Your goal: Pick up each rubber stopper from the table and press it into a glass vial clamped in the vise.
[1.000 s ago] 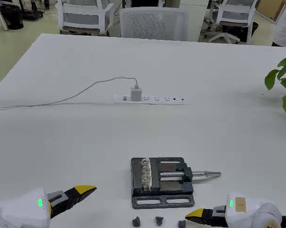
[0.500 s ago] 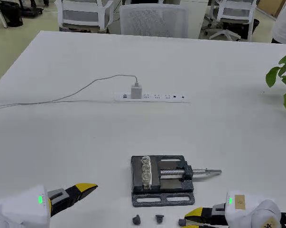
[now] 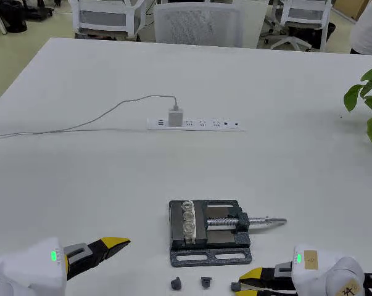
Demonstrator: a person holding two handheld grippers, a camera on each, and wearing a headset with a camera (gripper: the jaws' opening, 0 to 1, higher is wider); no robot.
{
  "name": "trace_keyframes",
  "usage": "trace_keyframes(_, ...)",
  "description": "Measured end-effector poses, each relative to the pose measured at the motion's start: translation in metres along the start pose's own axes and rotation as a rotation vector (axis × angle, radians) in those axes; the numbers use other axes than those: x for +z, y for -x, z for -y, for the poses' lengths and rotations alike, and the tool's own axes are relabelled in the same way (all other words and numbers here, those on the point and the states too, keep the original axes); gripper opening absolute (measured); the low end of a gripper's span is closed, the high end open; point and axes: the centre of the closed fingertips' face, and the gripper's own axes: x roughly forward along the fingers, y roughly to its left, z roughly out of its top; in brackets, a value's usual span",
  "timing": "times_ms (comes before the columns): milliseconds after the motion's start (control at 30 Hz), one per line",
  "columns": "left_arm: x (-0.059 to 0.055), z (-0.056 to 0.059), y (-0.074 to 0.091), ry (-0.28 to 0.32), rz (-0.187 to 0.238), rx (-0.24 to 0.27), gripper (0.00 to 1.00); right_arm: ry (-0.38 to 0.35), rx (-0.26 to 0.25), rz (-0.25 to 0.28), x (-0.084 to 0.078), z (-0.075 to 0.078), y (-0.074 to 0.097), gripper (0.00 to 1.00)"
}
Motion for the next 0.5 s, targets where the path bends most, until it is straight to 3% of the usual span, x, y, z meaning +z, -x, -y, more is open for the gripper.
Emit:
trace_keyframes(300, 0.016, 0.007, -0.003, -0.026, 0.024, -0.022, 0.76, 0.005, 0.023, 0.070, 0.025, -0.012, 0.022, 0.06)
trace_keyframes(400, 0.026, 0.010, -0.005, -0.033, 0.043, -0.034, 0.75, 0.011, 0.031, 0.092, 0.038, -0.016, 0.033, 0.06)
trace_keyframes(500, 0.043, 0.015, -0.006, -0.040, 0.080, -0.048, 0.74, 0.012, 0.044, 0.147, 0.057, -0.021, 0.045, 0.06)
